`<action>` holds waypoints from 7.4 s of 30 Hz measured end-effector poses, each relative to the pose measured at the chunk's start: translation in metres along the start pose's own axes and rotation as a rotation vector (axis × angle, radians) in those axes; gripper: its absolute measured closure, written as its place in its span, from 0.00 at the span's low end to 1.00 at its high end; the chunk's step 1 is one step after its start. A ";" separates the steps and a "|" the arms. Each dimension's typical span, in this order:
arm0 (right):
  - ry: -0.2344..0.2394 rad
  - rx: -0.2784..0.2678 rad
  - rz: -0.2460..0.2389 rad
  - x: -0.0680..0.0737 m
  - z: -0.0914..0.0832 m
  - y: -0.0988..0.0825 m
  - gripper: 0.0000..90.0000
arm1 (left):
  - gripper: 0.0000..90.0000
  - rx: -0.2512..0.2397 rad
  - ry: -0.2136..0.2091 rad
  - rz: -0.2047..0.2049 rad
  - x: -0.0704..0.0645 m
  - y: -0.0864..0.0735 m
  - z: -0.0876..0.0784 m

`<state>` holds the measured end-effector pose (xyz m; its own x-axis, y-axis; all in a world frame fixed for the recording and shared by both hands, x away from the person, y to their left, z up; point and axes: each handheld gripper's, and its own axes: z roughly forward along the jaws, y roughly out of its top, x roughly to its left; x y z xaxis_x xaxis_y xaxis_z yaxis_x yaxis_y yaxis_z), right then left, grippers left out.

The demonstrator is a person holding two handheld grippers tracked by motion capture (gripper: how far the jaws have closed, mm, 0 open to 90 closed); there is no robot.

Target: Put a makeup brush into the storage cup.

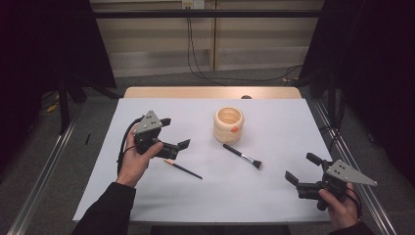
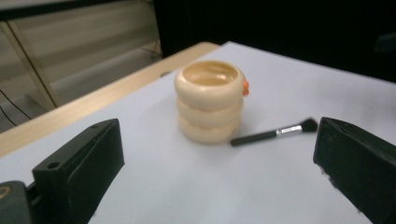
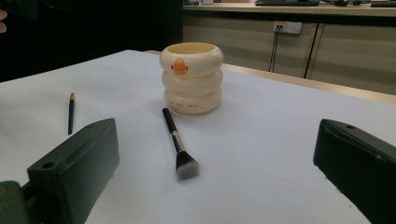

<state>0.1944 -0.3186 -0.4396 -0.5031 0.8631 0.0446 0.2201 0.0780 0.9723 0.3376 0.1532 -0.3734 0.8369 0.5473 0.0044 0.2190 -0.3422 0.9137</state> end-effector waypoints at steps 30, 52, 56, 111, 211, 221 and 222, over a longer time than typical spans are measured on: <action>0.013 -0.001 -0.002 0.000 0.000 0.000 0.00 | 0.08 0.406 -0.117 0.041 0.006 -0.004 0.033; 0.017 0.008 0.001 0.000 0.000 0.000 0.00 | 0.14 0.692 -0.235 0.161 0.004 -0.028 0.055; 0.008 0.005 0.001 0.001 0.000 0.000 0.00 | 0.28 0.712 -0.245 0.197 0.003 -0.031 0.054; 0.008 0.021 0.010 0.000 0.001 0.000 0.00 | 0.93 0.865 -0.335 0.175 0.013 -0.048 0.070; 0.014 0.012 0.018 0.000 -0.001 0.000 0.00 | 0.93 -0.134 -0.182 -0.107 -0.053 -0.031 -0.009; 0.008 0.012 0.024 -0.001 0.001 -0.001 0.00 | 0.93 -0.097 -0.248 -0.090 -0.066 -0.020 0.001; 0.007 0.012 0.021 -0.001 0.001 -0.001 0.00 | 0.93 -0.085 -0.252 -0.077 -0.066 -0.019 0.001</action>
<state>0.1952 -0.3189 -0.4404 -0.5042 0.8610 0.0667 0.2406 0.0659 0.9684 0.2784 0.1225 -0.3917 0.9201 0.3585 -0.1579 0.2529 -0.2359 0.9383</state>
